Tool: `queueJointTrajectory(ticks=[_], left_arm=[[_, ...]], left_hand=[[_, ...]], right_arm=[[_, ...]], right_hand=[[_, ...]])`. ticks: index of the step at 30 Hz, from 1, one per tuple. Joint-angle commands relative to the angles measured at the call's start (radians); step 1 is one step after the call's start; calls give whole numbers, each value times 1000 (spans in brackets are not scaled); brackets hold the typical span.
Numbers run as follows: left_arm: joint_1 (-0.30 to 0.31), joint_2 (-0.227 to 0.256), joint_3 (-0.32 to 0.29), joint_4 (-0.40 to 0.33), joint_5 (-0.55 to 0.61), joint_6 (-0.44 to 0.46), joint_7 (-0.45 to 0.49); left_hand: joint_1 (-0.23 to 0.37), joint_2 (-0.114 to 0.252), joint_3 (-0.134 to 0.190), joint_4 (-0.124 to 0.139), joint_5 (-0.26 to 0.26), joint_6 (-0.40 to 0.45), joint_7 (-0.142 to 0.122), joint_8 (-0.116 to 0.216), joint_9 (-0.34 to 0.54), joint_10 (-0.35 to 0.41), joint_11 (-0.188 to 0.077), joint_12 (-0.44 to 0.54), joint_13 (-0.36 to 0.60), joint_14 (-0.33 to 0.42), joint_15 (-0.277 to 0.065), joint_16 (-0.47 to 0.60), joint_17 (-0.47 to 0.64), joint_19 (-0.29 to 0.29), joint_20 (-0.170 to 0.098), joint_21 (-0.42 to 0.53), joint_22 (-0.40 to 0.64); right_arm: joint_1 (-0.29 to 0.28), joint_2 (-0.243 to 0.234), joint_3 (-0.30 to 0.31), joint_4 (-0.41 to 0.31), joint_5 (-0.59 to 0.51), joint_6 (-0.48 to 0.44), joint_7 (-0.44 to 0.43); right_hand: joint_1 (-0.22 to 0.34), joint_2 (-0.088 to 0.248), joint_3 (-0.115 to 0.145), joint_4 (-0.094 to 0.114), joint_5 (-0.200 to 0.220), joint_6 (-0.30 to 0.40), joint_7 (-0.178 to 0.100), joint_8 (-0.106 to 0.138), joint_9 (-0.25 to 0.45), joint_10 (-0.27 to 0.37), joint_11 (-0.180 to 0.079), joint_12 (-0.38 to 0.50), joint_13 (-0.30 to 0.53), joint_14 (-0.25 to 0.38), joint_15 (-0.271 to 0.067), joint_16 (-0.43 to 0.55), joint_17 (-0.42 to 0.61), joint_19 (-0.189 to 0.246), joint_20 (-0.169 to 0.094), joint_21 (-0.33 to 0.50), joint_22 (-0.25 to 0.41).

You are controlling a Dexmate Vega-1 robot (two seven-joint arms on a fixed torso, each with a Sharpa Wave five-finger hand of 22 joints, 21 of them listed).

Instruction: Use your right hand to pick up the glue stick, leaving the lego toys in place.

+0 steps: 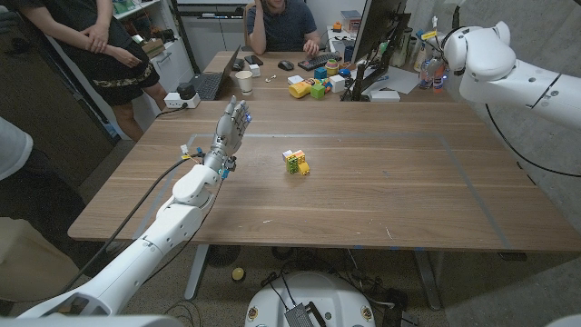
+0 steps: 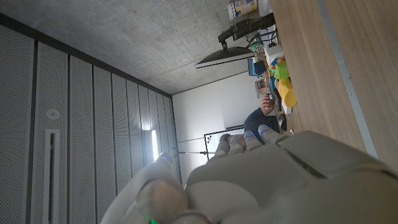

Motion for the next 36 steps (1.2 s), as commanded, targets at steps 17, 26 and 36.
queueJointTrajectory(ticks=[17, 26, 36], left_arm=[[20, 6, -12, -12, -4, -23, 1], [29, 9, -14, -21, -7, -25, 0], [39, 15, -17, -29, -11, -28, -1]], left_hand=[[8, 30, -8, 0, 7, -20, 1, 3, 2, -115, 2, 5, 2, -148, -4, 2, 3, -17, -3, -2, 3], [8, 31, -9, 0, 7, -20, 1, 3, 2, -115, 3, 5, 2, -147, -4, 2, 3, -17, -3, -2, 3], [9, 31, -11, 0, 8, -19, 0, 3, 2, -115, 2, 5, 2, -148, -4, 2, 3, -17, -4, -2, 3]], right_arm=[[-59, -92, 92, -193, -9, -65, -77], [-73, -106, 109, -216, -3, -65, -75], [-86, -112, 121, -229, 7, -62, -78]], right_hand=[[20, -1, -3, 11, 10, 38, 22, -4, 6, 15, 3, -8, 7, 26, -139, -7, 7, 3, -63, 15, 1], [22, -2, -6, 13, 12, 39, 21, -8, 7, 19, 6, -11, 8, 30, -138, -11, 7, 4, -63, 18, 0], [24, -2, -10, 16, 13, 42, 21, -13, 9, 24, 3, -13, 8, 33, -139, -15, 8, 5, -63, 22, 0]])
